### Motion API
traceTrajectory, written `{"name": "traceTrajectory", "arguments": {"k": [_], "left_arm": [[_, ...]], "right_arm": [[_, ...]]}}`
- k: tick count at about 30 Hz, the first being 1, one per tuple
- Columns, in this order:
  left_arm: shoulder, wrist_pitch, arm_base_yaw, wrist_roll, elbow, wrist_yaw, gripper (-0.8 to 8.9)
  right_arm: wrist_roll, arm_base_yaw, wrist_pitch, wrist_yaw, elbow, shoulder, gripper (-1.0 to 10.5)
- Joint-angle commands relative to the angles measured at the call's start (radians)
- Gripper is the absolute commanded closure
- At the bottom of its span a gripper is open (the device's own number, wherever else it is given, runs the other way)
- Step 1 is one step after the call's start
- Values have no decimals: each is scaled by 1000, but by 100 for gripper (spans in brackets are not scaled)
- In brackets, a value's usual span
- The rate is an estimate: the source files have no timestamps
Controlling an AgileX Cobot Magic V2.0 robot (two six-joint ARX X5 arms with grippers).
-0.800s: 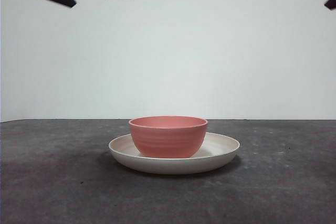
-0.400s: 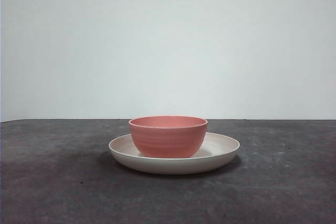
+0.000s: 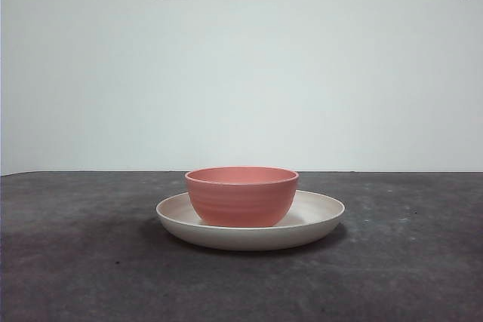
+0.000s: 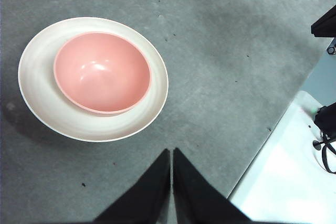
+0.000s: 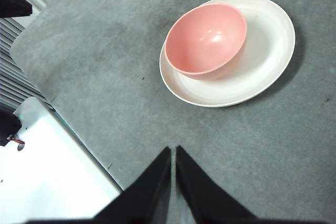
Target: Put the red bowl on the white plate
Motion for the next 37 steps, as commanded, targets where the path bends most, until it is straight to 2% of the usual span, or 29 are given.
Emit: {"name": "traceTrajectory", "arguments": {"k": [1,6,9,12,18,22,26,32,37], "left_arm": [[3,6,-7,5,8,2,806],[-10,16,2,18,8,0,805],[-34,46,32,55,8,-2,805],[-80,154,89,103,7,-39,806],[-208,426,252,148,-38,-192,806],[-330,594,378,178,-156,-220,806],[-463,679,486,181,-303,-256,806],[-607,688,578,181,-501,-332,806],[-705,688,612,180,-645,-346,806]], "right_arm": [[-8,5,10,-5,5,5,938],[-8,5,10,-5,5,5,938],[-8,5,10,-5,5,5,938],[-8,5,10,-5,5,5,938],[-8,5,10,-5,5,5,938],[-8,5,10,-5,5,5,938],[-8,5,10,-5,5,5,938],[-8,5,10,-5,5,5,938],[-8,5,10,-5,5,5,938]]}}
